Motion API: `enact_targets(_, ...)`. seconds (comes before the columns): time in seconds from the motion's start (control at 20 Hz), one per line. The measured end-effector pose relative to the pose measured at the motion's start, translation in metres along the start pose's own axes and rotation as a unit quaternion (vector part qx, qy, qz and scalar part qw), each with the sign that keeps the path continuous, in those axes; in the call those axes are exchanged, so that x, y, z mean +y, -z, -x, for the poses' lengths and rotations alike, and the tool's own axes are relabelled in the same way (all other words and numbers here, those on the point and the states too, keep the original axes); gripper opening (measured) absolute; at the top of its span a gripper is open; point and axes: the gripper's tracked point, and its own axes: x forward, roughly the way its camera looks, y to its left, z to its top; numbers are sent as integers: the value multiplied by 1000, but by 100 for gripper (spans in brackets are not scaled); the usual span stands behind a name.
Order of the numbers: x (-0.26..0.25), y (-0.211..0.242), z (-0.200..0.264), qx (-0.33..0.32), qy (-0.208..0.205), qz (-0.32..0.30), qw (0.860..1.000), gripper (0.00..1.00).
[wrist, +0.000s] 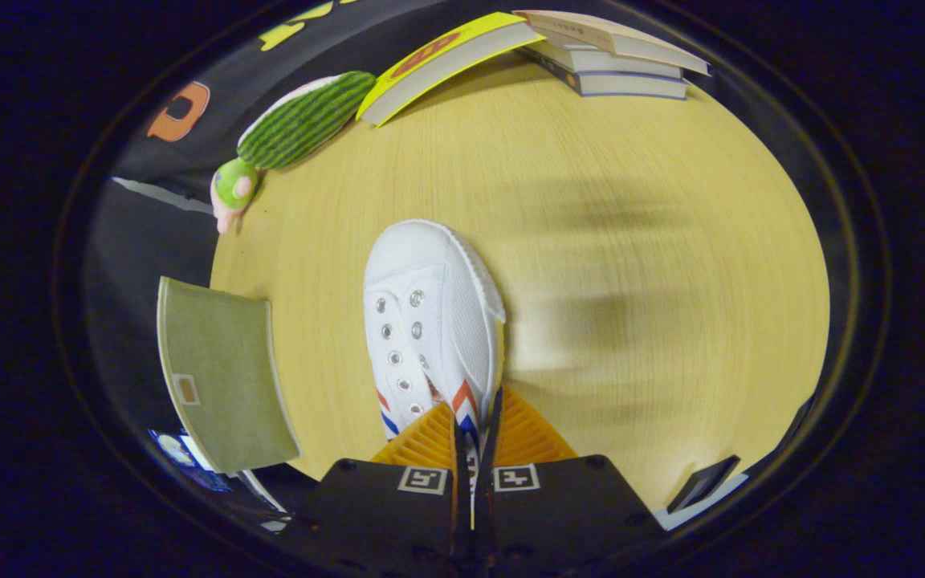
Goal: Open the storage box then place both shoes into the box .Put the left shoe in first, then the right shoe, with the right side of both shoes facing outward in a uniform manner.
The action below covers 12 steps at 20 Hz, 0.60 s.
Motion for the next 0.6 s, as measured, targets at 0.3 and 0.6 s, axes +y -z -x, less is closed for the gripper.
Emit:
enact_targets(0.3,85,31,53,-8,-71,-33,997,7)
enact_targets(0.6,236,54,124,-51,-154,-9,987,7)
